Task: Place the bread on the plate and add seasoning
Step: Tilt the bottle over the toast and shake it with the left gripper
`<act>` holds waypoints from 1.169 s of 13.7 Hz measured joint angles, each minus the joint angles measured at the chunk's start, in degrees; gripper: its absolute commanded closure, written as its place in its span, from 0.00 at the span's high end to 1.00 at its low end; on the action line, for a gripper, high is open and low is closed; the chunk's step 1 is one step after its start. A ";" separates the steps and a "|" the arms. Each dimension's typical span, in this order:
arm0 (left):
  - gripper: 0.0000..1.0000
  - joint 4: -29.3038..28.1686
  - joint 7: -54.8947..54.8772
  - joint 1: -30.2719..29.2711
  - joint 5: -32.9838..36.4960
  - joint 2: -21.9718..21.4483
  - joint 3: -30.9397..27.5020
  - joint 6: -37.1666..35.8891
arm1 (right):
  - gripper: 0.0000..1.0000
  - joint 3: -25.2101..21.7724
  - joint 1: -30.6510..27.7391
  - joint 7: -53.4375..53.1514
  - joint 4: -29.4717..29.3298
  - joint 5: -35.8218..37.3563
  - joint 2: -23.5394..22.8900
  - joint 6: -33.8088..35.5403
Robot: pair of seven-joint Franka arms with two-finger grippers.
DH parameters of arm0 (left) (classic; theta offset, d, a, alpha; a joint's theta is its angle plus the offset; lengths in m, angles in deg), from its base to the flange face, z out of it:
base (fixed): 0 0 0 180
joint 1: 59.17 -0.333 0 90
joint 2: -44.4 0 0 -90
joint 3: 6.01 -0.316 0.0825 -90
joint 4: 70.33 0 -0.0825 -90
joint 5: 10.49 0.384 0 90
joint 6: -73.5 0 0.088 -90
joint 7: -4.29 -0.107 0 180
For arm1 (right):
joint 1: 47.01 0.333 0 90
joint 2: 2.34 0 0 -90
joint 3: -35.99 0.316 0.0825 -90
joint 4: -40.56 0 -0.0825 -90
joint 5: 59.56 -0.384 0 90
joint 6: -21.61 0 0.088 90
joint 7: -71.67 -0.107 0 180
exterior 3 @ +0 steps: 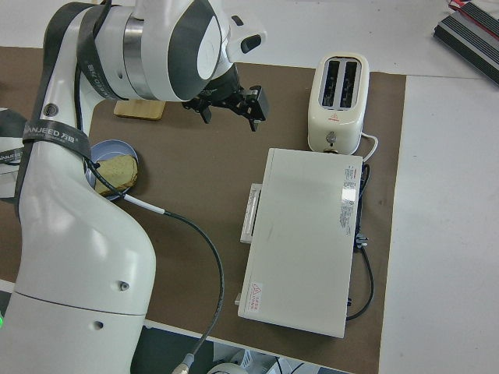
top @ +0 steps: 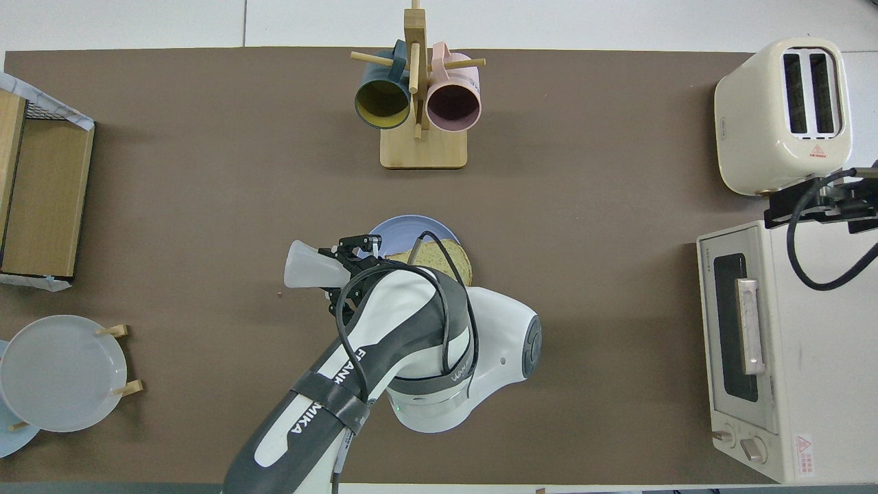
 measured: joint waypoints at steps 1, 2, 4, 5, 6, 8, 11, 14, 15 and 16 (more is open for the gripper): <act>0.00 0.02 0.56 0.00 0.86 0.32 -0.03 -0.76 | 1.00 0.00 0.00 0.03 0.00 0.00 0.00 0.00; 0.00 0.03 0.80 0.00 1.77 0.44 -0.04 -1.64 | 1.00 0.00 0.00 0.05 0.00 0.00 0.00 0.00; 0.00 0.18 0.95 0.00 3.35 0.44 -0.04 -3.89 | 1.00 0.00 0.00 0.06 0.00 0.00 0.00 0.00; 0.00 0.27 0.97 0.00 4.26 0.44 -0.05 -4.96 | 1.00 0.00 0.00 0.06 0.01 0.00 0.00 0.00; 0.00 0.31 0.97 0.00 5.38 0.45 -0.05 -6.01 | 1.00 0.00 0.00 0.07 0.01 0.00 0.00 0.00; 0.00 0.29 0.97 0.00 8.30 0.50 -0.05 -7.64 | 1.00 0.00 0.00 0.07 0.01 0.00 0.00 0.00; 0.00 0.22 0.97 -0.11 12.50 0.75 -0.24 -9.57 | 1.00 0.00 0.00 0.07 0.01 0.00 0.00 0.00; 0.00 -0.26 0.97 -0.27 15.76 1.32 -0.71 -10.61 | 1.00 0.01 0.00 0.08 0.01 0.00 0.00 0.00; 0.00 -0.32 0.97 -0.38 16.87 1.45 -0.92 -10.78 | 1.00 0.01 0.01 0.08 0.01 0.00 0.00 0.00; 0.00 -0.32 0.97 -0.52 17.89 1.53 -1.11 -10.93 | 1.00 0.01 0.01 0.08 0.01 0.00 0.00 0.00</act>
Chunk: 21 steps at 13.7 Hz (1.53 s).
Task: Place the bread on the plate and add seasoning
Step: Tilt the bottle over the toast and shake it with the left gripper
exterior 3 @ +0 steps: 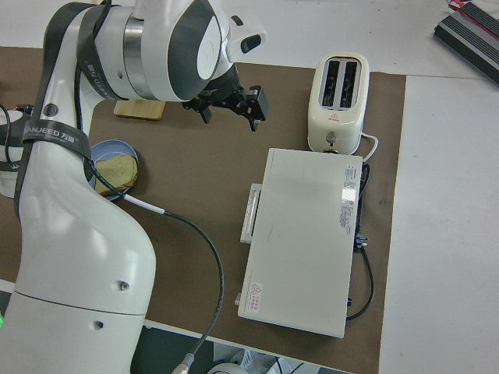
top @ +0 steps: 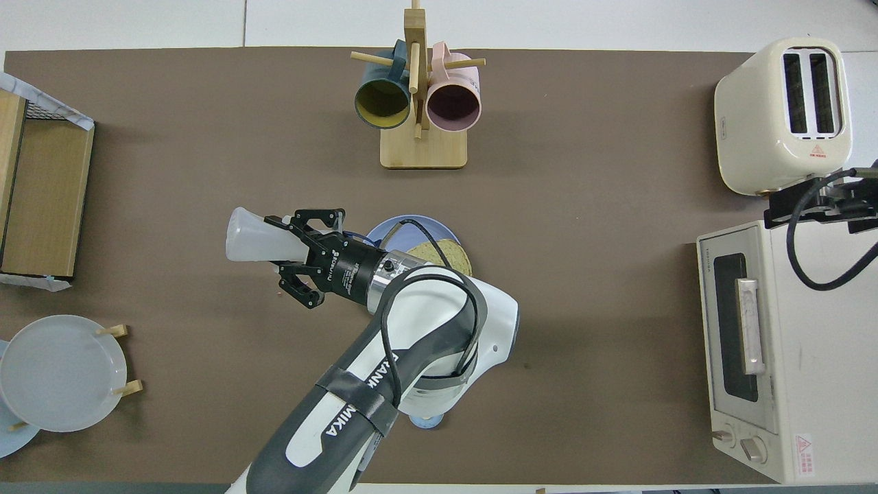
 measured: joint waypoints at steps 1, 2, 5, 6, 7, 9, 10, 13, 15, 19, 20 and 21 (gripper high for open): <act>0.00 0.00 0.00 -0.18 0.55 0.01 -0.06 -0.12 | 1.00 0.00 0.00 0.00 0.00 0.00 0.00 0.00; 0.00 0.00 0.00 -0.22 0.78 0.01 -0.06 -0.29 | 1.00 0.00 0.00 0.00 0.00 0.00 0.00 0.00; 0.00 0.00 0.00 1.15 0.92 0.01 0.39 -2.05 | 1.00 0.00 0.00 0.00 0.00 0.00 0.00 0.00; 0.00 -0.01 0.00 2.51 0.92 0.03 0.58 -3.40 | 1.00 0.00 0.00 0.00 0.00 0.00 0.00 0.00; 0.00 -0.12 -0.11 4.40 0.74 0.29 0.76 -5.09 | 1.00 0.00 0.00 0.00 0.00 0.00 0.00 0.00; 0.00 0.17 0.21 8.27 -1.01 2.58 1.00 -7.45 | 1.00 0.00 0.00 0.00 0.00 0.00 0.00 0.00; 0.00 0.97 0.70 9.97 -1.85 3.95 1.04 -8.49 | 1.00 0.00 0.00 0.00 0.00 0.00 0.00 0.00; 0.00 3.66 0.81 14.71 -4.49 5.78 1.09 -11.23 | 1.00 0.00 0.00 0.00 0.00 0.00 0.00 0.00; 0.00 4.17 0.81 17.39 -5.73 5.78 1.13 -12.40 | 1.00 0.00 0.00 0.00 0.00 0.00 0.00 0.00; 0.00 4.17 0.80 16.07 -5.76 5.89 0.23 -12.20 | 1.00 0.04 0.00 0.00 0.00 0.00 0.00 0.00; 0.00 4.17 0.80 14.35 -5.43 6.00 0.05 -11.39 | 1.00 0.07 0.01 0.00 0.00 0.00 0.00 0.00; 0.00 4.16 0.80 12.10 -4.62 6.18 -0.07 -10.27 | 1.00 0.10 0.02 0.00 0.00 0.00 0.00 0.00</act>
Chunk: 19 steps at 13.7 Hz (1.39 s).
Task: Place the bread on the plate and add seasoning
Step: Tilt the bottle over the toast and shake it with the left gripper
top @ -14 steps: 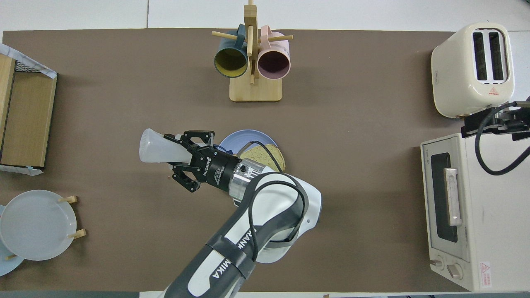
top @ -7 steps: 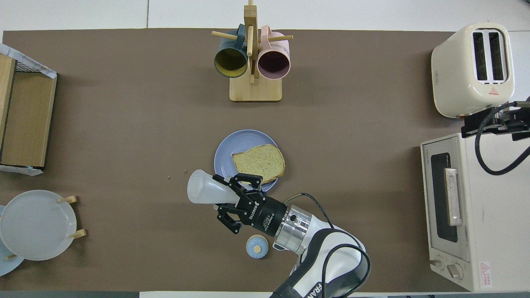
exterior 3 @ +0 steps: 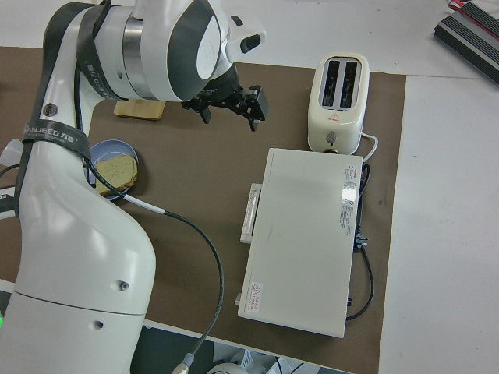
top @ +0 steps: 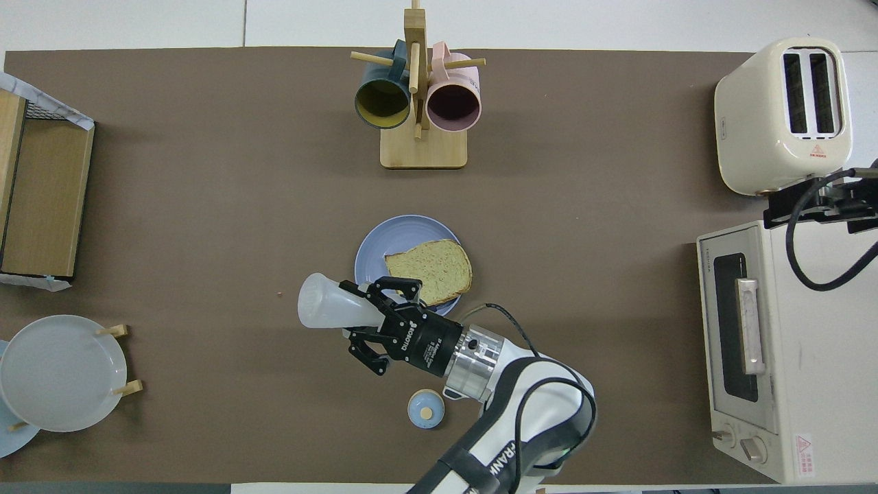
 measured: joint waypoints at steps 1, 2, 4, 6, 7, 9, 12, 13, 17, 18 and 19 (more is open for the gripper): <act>0.00 -0.01 0.00 -2.62 0.96 0.20 -0.10 1.31 | 1.00 0.02 0.01 0.00 0.00 0.00 0.00 0.00; 0.00 -0.01 -0.01 -5.27 1.95 0.41 -0.19 2.87 | 1.00 0.04 0.01 0.00 0.00 0.00 0.00 0.00; 0.00 -0.01 -0.03 -10.20 4.47 1.16 -0.30 5.76 | 1.00 0.04 0.01 0.00 0.00 0.00 0.00 0.00; 0.00 -0.01 -0.03 -11.97 5.01 1.66 -0.29 6.76 | 1.00 0.04 0.01 0.00 0.00 0.00 0.00 0.00; 0.00 -0.01 -0.03 -11.83 5.01 1.72 -0.15 6.76 | 1.00 0.04 0.01 0.00 0.00 0.00 0.00 0.00; 0.00 0.04 -0.03 -10.31 4.72 1.72 0.51 6.65 | 1.00 0.04 0.01 0.00 0.00 0.00 0.00 0.00; 0.00 0.39 -0.03 -4.15 1.86 1.71 0.74 4.54 | 1.00 0.04 0.01 0.00 0.00 0.00 0.00 0.00; 0.00 0.61 -0.03 -1.76 0.73 1.69 0.79 3.45 | 1.00 0.04 0.01 0.00 0.01 0.00 0.00 0.00; 0.00 1.30 -0.02 2.45 -1.06 1.63 0.66 1.88 | 1.00 0.04 0.01 0.00 0.05 0.00 0.00 0.00; 0.00 1.33 -0.02 1.66 -1.05 1.63 0.24 2.03 | 1.00 0.05 0.01 0.00 0.05 0.00 0.00 0.00; 0.00 1.33 -0.02 0.05 -0.95 1.64 0.02 2.50 | 1.00 0.05 0.01 0.00 0.06 0.00 0.00 0.00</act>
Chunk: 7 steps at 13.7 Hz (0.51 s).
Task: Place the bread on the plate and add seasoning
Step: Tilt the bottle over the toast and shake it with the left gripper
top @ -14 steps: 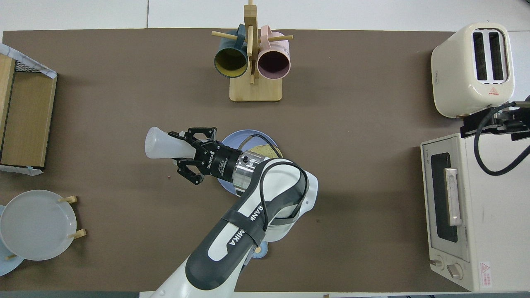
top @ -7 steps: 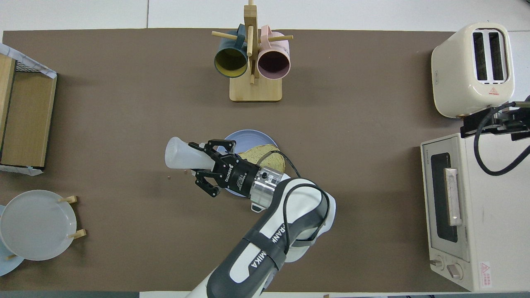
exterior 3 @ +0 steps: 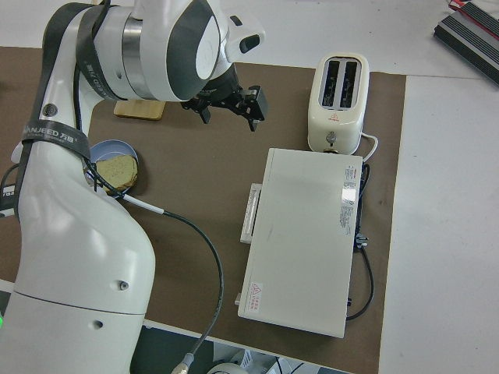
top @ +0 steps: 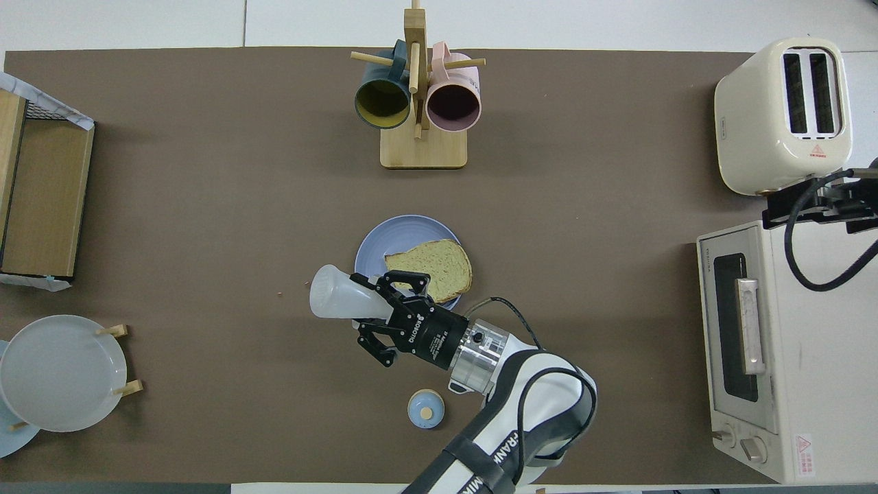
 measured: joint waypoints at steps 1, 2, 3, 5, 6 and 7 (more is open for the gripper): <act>0.00 0.01 0.00 -2.01 0.24 0.01 -0.11 1.02 | 1.00 0.00 0.00 0.00 0.00 0.00 0.00 0.00; 0.00 0.00 0.00 -4.00 0.43 0.04 -0.20 2.02 | 1.00 0.00 0.00 0.00 0.00 0.00 0.00 0.00; 0.00 0.00 0.00 -5.65 0.48 0.09 -0.27 2.71 | 1.00 0.00 0.00 0.00 0.00 0.00 0.00 0.00; 0.00 0.02 1.26 -7.18 0.32 0.09 -0.29 3.45 | 1.00 0.00 0.00 0.00 0.00 0.00 0.00 0.00; 0.00 0.07 3.35 -7.48 -0.25 0.08 -0.28 3.96 | 1.00 0.00 0.00 0.00 0.00 0.00 0.00 0.00; 0.00 0.20 5.06 -7.77 -1.27 -0.04 -0.29 4.65 | 1.00 0.00 0.00 0.00 0.00 0.00 0.00 0.00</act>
